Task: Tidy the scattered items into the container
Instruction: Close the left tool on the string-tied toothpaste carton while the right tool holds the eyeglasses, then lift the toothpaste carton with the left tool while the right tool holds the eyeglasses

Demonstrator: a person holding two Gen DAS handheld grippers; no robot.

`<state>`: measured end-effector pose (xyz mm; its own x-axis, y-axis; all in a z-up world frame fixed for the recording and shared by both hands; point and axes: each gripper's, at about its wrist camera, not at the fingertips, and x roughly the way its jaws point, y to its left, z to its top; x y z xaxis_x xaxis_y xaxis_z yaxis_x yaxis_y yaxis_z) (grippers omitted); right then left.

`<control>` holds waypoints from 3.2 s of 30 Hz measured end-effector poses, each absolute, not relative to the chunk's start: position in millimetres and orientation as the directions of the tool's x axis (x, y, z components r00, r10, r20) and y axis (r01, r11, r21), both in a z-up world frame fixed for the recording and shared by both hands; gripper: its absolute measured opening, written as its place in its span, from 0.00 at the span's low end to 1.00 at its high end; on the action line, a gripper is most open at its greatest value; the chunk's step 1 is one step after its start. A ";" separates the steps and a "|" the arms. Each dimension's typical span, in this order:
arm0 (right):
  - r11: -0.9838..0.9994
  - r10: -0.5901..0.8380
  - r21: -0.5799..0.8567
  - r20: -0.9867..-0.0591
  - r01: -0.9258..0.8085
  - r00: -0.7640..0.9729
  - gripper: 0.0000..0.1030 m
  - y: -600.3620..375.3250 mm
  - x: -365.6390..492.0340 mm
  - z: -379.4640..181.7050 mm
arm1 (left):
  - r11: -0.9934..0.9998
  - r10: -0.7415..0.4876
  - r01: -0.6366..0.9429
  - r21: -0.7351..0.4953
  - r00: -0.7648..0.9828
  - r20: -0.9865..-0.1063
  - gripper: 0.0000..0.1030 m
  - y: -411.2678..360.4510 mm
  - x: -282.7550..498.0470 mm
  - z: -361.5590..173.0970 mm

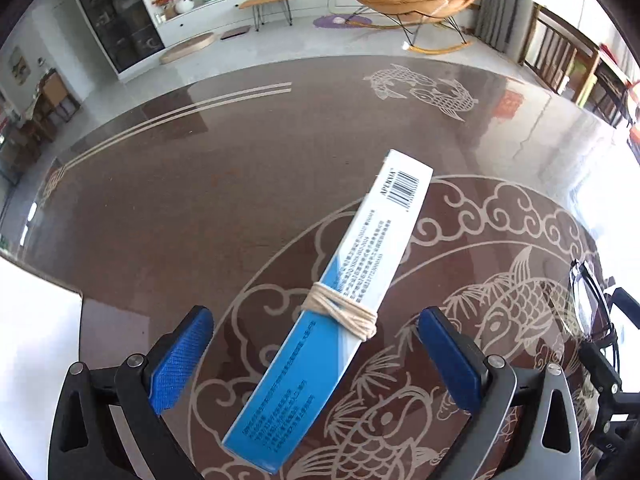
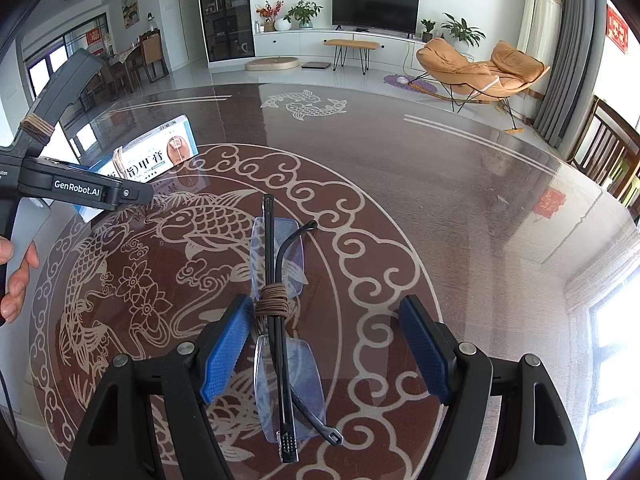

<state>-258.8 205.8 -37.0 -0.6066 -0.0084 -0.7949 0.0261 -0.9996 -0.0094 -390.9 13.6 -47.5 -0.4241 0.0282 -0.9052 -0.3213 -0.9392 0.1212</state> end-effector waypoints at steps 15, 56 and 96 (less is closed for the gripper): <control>-1.000 -0.008 -0.009 -0.795 0.026 -0.607 0.74 206.0 -259.2 -37.2 | -0.941 0.188 -0.337 0.000 -0.524 -0.831 1.00 -7.5 -378.2 -54.3; -1.000 -0.009 -0.009 -0.795 0.026 -0.606 0.74 206.4 -259.7 -37.9 | -0.935 0.234 -0.352 -0.038 -0.534 -0.812 0.91 33.8 -215.8 -55.6; -0.994 -0.089 0.027 -0.781 0.110 -0.618 0.09 179.2 -214.3 -34.8 | -0.954 0.244 -0.284 -0.090 -0.571 -0.784 0.44 23.3 -206.6 -53.9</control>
<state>-214.3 179.2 -34.8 -0.6182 -0.0894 -0.7810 0.1095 -0.9936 0.0270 -206.6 23.3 -53.9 -0.5705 0.2442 -0.7841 -0.2844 -0.9545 -0.0903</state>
